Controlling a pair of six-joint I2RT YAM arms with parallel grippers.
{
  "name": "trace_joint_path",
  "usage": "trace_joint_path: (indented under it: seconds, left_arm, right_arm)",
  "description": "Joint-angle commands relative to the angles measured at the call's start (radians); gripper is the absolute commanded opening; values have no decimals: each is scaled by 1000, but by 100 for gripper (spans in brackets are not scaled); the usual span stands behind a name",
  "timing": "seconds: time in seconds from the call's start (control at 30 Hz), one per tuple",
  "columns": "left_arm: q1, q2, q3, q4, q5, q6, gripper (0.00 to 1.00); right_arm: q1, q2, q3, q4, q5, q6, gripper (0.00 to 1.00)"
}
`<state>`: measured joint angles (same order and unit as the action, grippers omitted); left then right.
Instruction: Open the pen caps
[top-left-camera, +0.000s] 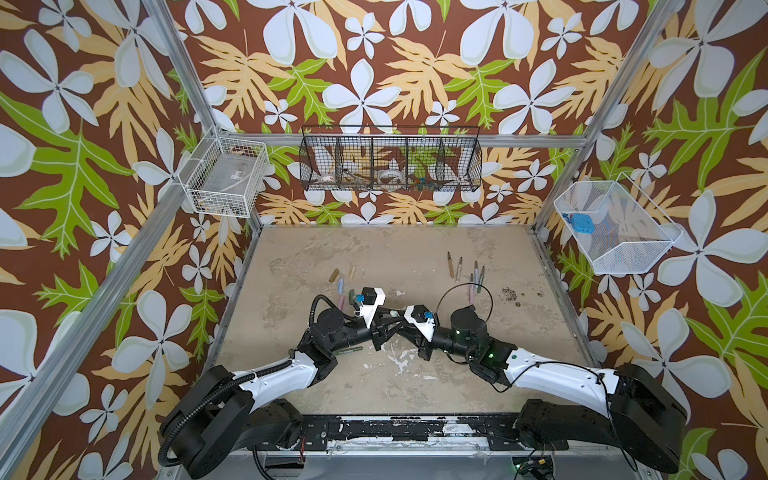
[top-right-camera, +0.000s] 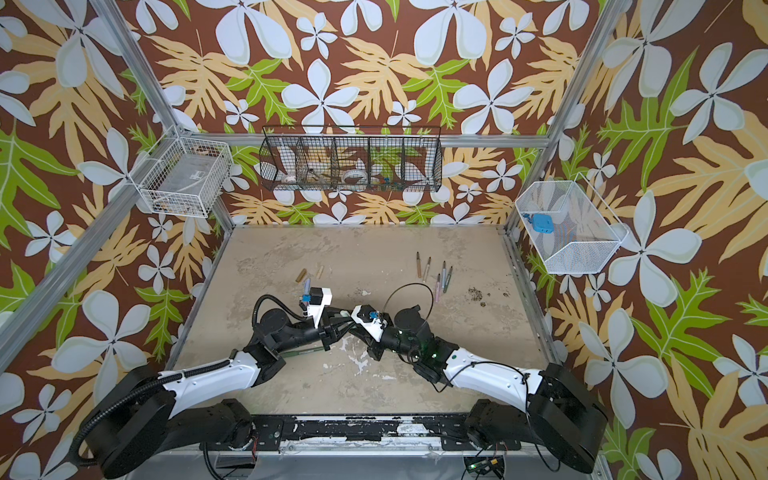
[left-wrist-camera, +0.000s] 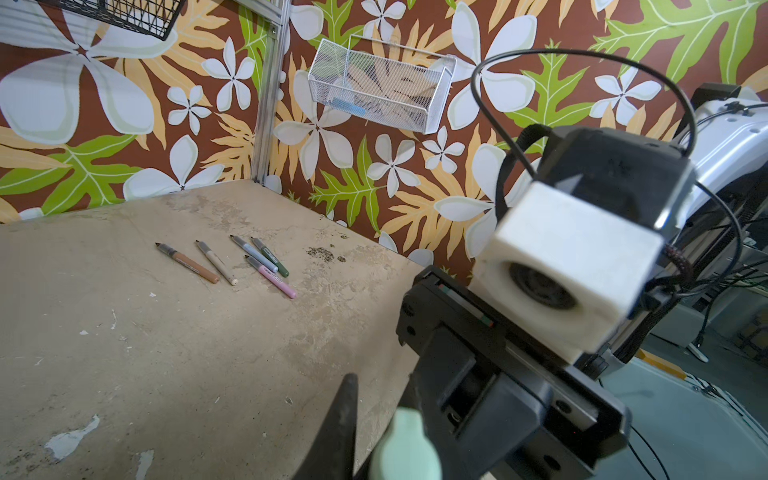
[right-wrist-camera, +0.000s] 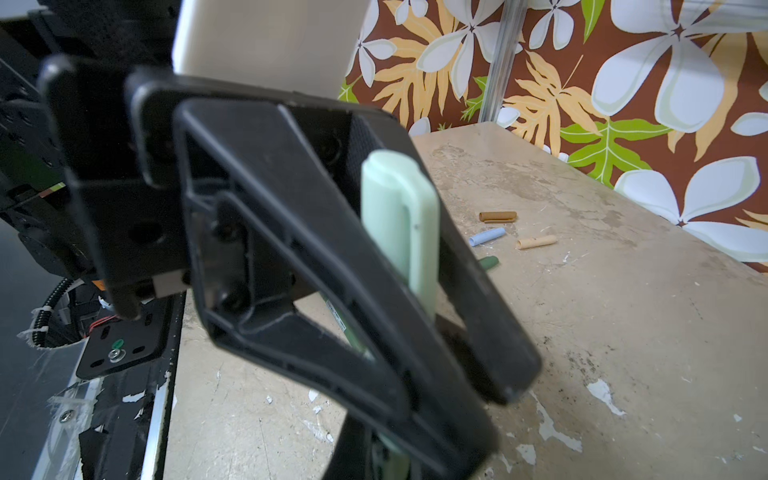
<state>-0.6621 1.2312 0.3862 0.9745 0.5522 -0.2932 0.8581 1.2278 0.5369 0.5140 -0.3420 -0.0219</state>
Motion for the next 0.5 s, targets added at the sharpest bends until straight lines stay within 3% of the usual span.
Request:
trace_joint_path:
  seconds: [0.0, 0.17, 0.37, 0.47]
  left_arm:
    - [-2, 2, 7, 41, 11, -9, 17]
    - [-2, -7, 4, 43, 3, -12, 0]
    - [-2, -39, -6, 23, -105, -43, 0]
    - [-2, -54, 3, -20, -182, -67, 0]
  right_arm:
    - [-1, 3, 1, 45, -29, 27, 0]
    - [-1, 7, 1, 48, -34, 27, 0]
    - [-1, 36, 5, 47, -25, 22, 0]
    - [5, 60, 9, 47, 43, 17, 0]
